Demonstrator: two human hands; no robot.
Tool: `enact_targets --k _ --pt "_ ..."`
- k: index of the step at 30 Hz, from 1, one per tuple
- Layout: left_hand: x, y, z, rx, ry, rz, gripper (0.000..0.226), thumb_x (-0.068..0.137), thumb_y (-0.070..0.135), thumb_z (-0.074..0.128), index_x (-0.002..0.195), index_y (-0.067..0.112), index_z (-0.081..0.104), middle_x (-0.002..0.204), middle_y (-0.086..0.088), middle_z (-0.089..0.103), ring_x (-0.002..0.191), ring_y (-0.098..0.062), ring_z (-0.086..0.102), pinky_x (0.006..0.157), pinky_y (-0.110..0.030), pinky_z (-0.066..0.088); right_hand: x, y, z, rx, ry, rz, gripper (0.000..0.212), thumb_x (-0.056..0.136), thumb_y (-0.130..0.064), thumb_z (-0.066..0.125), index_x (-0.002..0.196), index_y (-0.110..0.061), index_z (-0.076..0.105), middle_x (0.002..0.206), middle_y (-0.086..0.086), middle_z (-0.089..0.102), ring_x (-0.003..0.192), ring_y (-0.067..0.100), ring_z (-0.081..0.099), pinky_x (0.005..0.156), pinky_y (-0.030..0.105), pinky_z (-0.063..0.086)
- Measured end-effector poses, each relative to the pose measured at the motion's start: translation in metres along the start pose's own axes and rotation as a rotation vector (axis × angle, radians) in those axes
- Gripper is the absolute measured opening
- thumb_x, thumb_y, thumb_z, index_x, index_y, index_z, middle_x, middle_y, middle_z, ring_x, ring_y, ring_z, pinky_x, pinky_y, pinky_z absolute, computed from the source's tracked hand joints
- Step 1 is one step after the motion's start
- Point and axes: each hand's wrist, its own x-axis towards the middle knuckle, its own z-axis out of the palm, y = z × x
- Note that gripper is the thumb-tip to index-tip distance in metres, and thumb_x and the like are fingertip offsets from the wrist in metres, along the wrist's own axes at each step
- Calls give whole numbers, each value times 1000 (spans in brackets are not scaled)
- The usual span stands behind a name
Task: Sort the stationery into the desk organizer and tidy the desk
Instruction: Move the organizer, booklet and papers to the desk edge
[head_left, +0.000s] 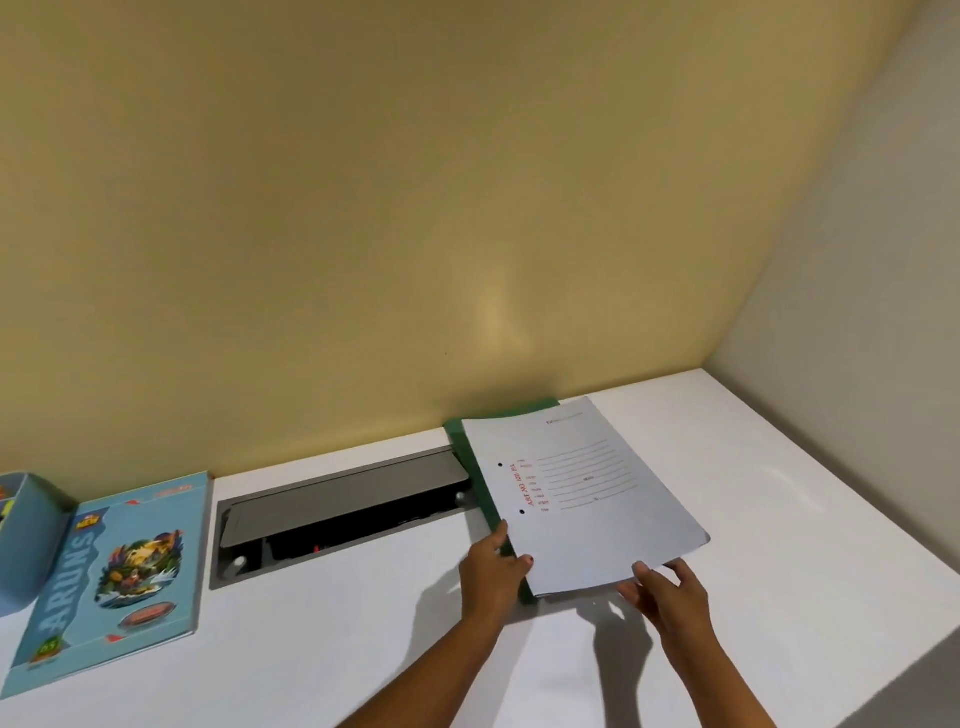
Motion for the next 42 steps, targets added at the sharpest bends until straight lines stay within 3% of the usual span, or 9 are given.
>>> enact_targets --k 4,11,17,24,28,31,34,38,42 --pt "21 -10 13 55 -35 -62 65 86 7 65 144 12 37 144 -5 46 126 -22 50 104 -31 39 27 0 -2 -34 8 65 18 87 3 60 105 0 58 91 26 67 70 35 65 60 27 60" --pt "44 -27 24 27 -10 -109 64 85 6 66 143 13 39 141 -6 48 99 -10 51 98 -28 45 67 5 2 -162 30 87 14 87 4 61 100 1 59 72 23 68 64 35 66 60 32 61" --pt "63 -35 24 22 -7 -86 62 85 4 65 142 13 40 138 -4 48 102 -16 62 90 -19 47 96 22 12 -286 81 159 13 84 1 64 96 -2 61 72 27 68 62 37 67 88 50 54" --pt "84 -47 20 83 30 -76 55 89 7 61 140 15 43 138 -4 49 97 -16 64 67 -8 49 112 42 25 -586 211 113 23 77 -17 72 90 -13 53 78 9 70 83 30 65 85 40 51" --pt "90 -50 18 96 47 -74 54 88 6 60 138 17 43 134 -5 51 98 -18 62 76 -18 52 111 41 33 -681 170 96 27 78 -17 73 92 -6 52 75 11 70 81 31 66 80 37 51" --pt "90 -50 19 106 37 -74 53 88 5 60 137 16 43 134 -5 49 106 -19 56 87 -26 51 116 37 35 -823 184 77 42 75 -25 78 96 2 53 80 10 62 85 32 61 74 35 50" --pt "90 -51 20 98 34 -74 54 88 5 61 137 17 43 135 -6 48 100 -15 55 88 -27 51 119 32 36 -869 244 99 62 72 -28 81 106 4 41 79 6 47 90 36 61 74 37 48" --pt "90 -52 21 92 30 -86 56 87 5 61 138 18 41 135 -5 48 99 -14 53 87 -26 51 125 27 36 -861 335 77 77 69 -26 82 122 4 35 117 23 43 101 45 54 80 43 46" --pt "87 -52 23 111 22 -95 56 88 10 61 139 18 38 137 -5 47 110 -17 54 90 -28 51 136 16 29 -1063 335 23 70 74 -31 76 127 0 43 131 22 44 127 38 33 103 43 30"
